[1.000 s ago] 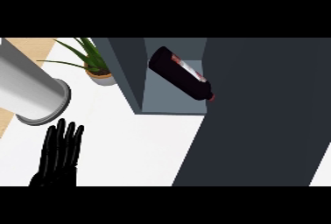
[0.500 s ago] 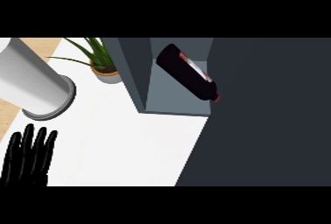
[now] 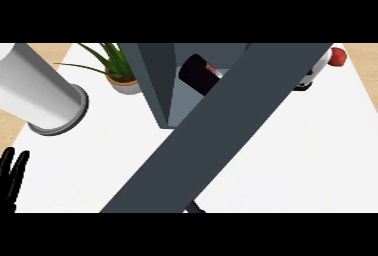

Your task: Pick up the wine, place it into the cabinet and close the cabinet

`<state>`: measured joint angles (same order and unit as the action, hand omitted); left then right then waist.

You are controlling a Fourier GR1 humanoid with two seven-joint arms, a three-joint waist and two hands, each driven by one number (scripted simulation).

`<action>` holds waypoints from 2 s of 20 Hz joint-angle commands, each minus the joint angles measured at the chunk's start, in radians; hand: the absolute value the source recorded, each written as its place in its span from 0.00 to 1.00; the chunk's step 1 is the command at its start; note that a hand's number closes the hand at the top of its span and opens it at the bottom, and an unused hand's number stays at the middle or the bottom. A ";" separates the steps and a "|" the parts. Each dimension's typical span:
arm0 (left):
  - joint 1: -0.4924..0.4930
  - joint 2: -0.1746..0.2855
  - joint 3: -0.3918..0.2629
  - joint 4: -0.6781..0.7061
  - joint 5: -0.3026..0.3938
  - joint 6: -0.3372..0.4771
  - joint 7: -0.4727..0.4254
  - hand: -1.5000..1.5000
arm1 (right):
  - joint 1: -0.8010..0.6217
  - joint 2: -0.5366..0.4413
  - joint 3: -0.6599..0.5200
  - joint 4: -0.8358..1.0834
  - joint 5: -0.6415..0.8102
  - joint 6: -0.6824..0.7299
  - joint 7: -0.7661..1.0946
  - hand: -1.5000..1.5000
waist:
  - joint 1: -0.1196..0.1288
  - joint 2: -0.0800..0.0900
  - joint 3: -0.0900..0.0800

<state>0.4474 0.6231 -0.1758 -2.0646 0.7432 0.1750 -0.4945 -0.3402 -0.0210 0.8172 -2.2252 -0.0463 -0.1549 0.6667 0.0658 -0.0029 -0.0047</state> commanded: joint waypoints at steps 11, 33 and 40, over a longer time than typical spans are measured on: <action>-0.001 0.070 0.191 0.059 0.148 -0.169 0.023 0.00 | -0.774 0.020 -0.229 0.587 -0.341 -0.250 -0.044 1.00 | 0.013 0.009 0.001; 0.024 0.089 0.342 0.091 0.222 -0.264 0.061 0.00 | -0.994 -0.052 -0.438 1.370 -0.685 0.176 -0.372 1.00 | -0.007 0.019 0.003; -0.007 0.112 0.342 0.060 0.256 -0.264 0.110 0.00 | -0.929 -0.100 -0.433 1.473 -0.652 0.208 -0.488 1.00 | -0.025 0.032 0.003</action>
<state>0.4449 0.7397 0.1745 -1.9958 0.9915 -0.0787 -0.3913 -1.3448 0.0004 0.4500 -0.8831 -0.7118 0.0430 0.2326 0.0780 -0.0160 -0.0337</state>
